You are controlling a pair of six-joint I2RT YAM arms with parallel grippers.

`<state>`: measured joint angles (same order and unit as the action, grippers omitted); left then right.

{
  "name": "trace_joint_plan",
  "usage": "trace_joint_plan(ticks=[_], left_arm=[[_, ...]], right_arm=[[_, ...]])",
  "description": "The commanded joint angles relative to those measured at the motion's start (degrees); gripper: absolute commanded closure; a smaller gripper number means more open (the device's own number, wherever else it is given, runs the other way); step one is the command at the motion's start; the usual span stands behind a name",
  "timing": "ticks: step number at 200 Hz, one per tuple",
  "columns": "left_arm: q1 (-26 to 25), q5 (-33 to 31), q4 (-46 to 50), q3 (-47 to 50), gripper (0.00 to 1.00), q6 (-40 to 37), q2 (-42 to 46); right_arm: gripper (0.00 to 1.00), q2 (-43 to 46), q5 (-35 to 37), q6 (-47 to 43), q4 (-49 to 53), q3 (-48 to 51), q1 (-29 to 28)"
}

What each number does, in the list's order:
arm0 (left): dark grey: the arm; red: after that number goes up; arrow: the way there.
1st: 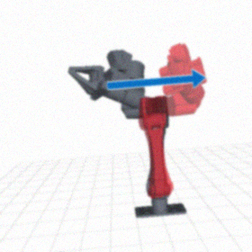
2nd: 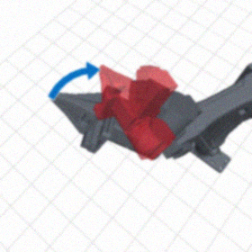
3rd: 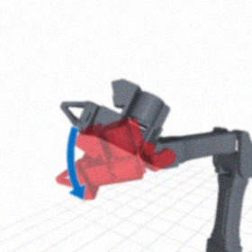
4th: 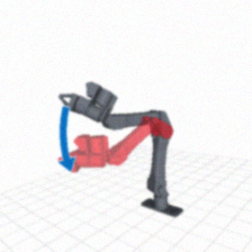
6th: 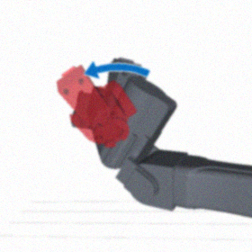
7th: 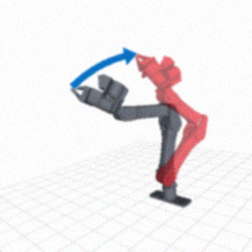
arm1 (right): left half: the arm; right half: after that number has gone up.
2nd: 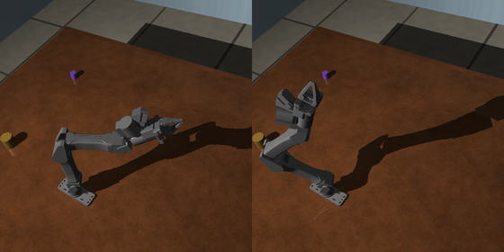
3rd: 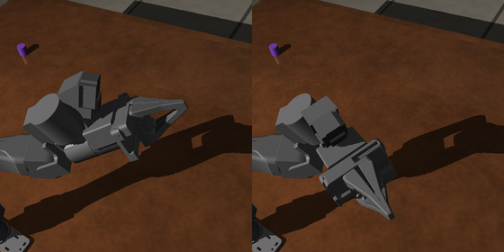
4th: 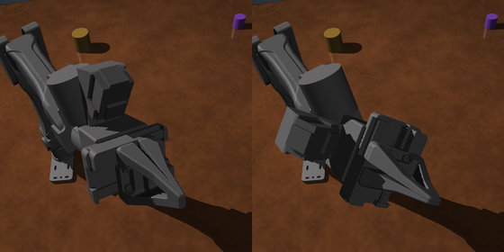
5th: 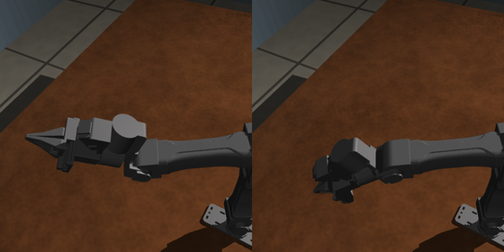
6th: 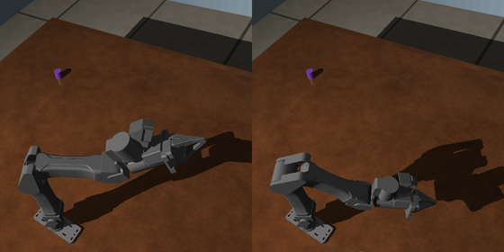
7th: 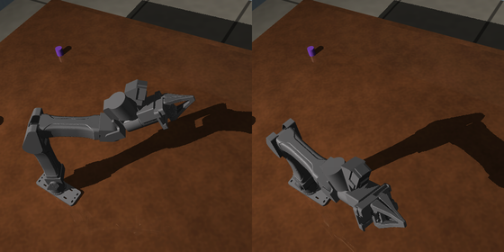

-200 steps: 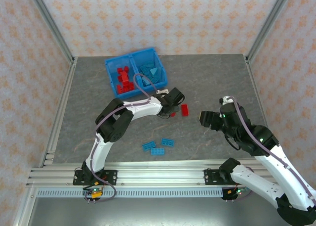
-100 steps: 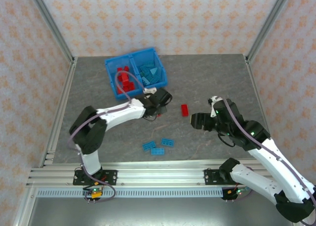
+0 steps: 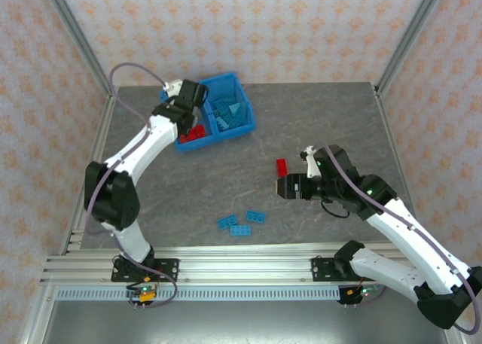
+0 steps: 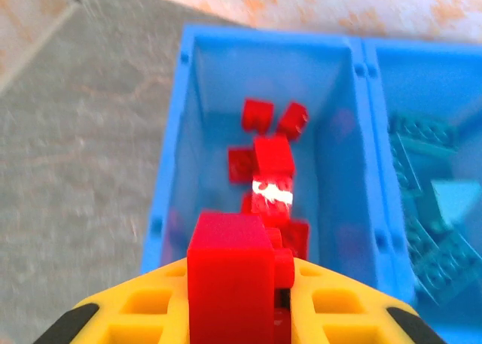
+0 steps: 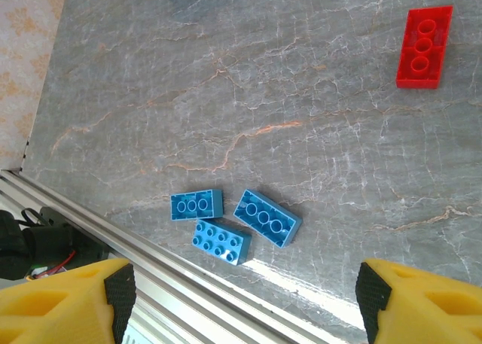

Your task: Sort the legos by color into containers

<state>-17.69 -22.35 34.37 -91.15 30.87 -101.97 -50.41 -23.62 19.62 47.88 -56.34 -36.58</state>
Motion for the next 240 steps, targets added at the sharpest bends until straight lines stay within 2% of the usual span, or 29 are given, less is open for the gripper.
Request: trace_joint_plan(ticks=[1, 21, 57, 78, 106, 154, 178, 203, 220, 240], left_arm=[[1.99, -7.08, 4.15, -11.76, 0.82, -7.44, -10.14], [4.88, -8.48, 9.50, -22.65, 0.82, -6.03, -18.96], [6.87, -7.62, 12.20, -32.35, 0.82, -6.97, -28.44], [7.00, -8.09, 16.11, -36.57, 0.75, -6.49, -32.42], [7.02, -6.88, 13.42, -33.67, 0.57, -7.31, -30.08], [5.90, -3.88, 12.74, -29.45, 0.56, -6.44, -19.66], [1.63, 0.95, 9.98, -20.10, 0.56, -2.91, -8.03], [-7.21, 7.17, 2.77, -7.61, 0.56, 3.20, 4.49], [-14.93, 7.31, 0.54, -3.12, 0.56, 7.07, 7.00], [-23.88, 4.72, 0.38, -2.46, 0.55, 11.13, 4.24]], right_arm=[[0.22, 0.32, -0.06, 1.38, 0.07, 0.11, 0.01], [0.22, 1.05, 0.57, 1.63, 1.73, -0.43, -0.07], [0.22, 3.01, 1.46, 1.82, 3.41, -0.79, -0.12], [0.22, 3.13, 1.55, 1.38, 3.98, -1.08, -0.09], [0.22, 3.13, 1.27, 1.13, 3.68, -0.64, -0.07], [0.22, 2.43, 1.80, -0.17, 1.87, -0.35, -0.08], [0.22, 2.68, 6.36, 0.05, 0.78, -0.27, -0.13], [0.20, 3.35, 15.69, 2.44, -0.56, 0.48, -0.07], [0.20, 4.32, 19.72, 3.16, -1.46, 1.45, -0.08], [0.20, 6.45, 22.40, 4.25, -2.41, 3.10, -0.07]])
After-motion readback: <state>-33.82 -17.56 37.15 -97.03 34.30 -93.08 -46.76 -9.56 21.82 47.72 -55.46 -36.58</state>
